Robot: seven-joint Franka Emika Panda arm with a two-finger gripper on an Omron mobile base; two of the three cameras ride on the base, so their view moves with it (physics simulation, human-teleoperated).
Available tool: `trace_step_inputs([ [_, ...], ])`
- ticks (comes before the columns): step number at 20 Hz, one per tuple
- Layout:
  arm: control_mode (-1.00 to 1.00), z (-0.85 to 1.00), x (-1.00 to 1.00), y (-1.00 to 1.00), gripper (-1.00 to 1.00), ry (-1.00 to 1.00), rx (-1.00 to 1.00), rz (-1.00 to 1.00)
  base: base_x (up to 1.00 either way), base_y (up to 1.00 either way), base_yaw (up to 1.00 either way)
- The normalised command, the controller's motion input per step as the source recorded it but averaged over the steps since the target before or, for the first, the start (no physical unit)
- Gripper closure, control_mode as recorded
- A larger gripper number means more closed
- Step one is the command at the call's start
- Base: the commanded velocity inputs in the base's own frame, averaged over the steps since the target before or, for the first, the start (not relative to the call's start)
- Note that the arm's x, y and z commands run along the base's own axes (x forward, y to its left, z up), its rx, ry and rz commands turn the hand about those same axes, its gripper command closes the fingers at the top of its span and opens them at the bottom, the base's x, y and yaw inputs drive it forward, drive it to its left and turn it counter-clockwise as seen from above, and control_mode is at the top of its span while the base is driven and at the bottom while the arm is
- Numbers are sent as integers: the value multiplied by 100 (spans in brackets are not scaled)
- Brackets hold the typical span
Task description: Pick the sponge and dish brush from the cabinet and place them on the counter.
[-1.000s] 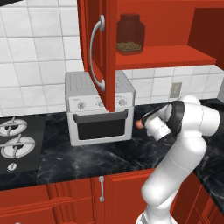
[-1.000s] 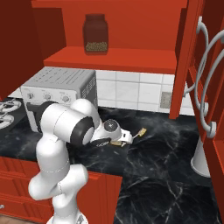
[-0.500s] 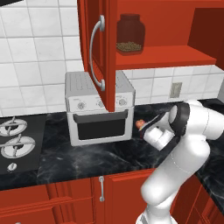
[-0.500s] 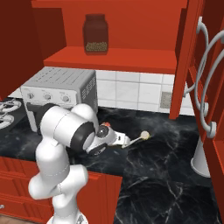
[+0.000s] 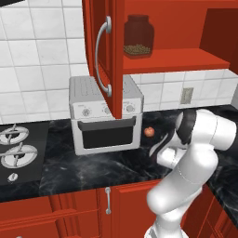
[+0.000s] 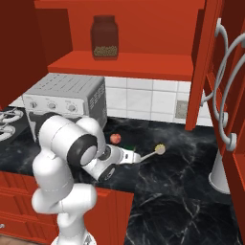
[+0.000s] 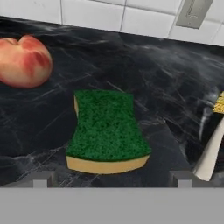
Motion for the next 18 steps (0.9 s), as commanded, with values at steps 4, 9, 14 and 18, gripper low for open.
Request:
trace_step_inputs([
  [4, -100, 47, 0, 0, -100, 0, 0, -6, 0, 0, 0],
  [9, -100, 48, 1, 0, -100, 0, 0, -2, 0, 0, 0],
  [14, -100, 40, -2, -2, -100, 0, 0, -1, 0, 0, 0],
  [18, -100, 37, -5, 0, -100, 0, 0, -2, 0, 0, 0],
])
